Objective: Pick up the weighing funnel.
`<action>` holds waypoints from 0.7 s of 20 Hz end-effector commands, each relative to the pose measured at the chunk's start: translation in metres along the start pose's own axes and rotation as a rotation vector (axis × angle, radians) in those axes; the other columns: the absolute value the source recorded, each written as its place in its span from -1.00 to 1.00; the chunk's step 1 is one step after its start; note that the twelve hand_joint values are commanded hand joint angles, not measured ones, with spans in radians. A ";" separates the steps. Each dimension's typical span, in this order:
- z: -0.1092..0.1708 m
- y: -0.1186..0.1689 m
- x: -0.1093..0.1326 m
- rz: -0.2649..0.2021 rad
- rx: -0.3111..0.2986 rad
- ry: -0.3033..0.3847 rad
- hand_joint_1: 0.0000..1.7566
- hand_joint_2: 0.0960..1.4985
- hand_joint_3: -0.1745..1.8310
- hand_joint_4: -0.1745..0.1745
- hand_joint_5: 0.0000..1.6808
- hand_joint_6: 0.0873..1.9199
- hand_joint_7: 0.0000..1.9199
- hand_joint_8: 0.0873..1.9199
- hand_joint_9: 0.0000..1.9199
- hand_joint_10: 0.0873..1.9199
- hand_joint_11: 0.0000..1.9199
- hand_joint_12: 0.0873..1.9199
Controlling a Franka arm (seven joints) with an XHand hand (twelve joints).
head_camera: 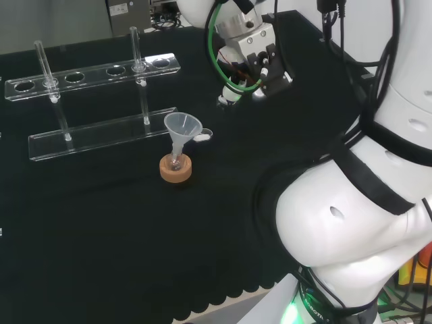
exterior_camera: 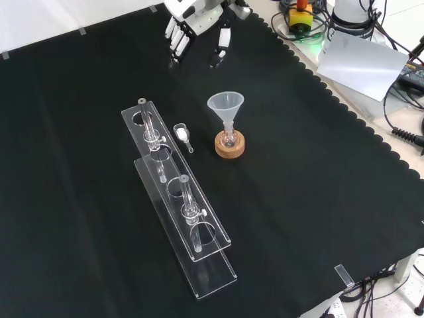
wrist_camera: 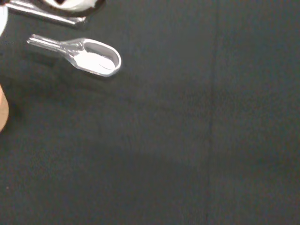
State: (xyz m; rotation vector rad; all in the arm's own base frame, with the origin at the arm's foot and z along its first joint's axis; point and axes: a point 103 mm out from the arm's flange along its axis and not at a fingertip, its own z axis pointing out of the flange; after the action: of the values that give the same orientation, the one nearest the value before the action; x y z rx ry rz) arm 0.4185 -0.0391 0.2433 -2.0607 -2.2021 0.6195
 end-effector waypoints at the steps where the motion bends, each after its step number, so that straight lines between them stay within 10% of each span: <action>1: 0.031 0.029 -0.005 -0.026 0.007 0.020 -0.14 -0.12 -0.31 -0.25 -0.25 -0.99 -0.36 -0.35 -0.09 -0.57 -0.26 0.28; 14: 0.064 0.080 0.024 -0.093 0.039 0.019 -0.09 -0.15 -0.29 -0.25 -0.18 -0.93 -0.32 -0.35 -0.05 -0.60 -0.23 0.25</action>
State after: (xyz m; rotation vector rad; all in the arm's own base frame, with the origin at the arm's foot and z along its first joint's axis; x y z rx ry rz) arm 0.4449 -0.0506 0.1853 -1.9990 -2.1853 0.6482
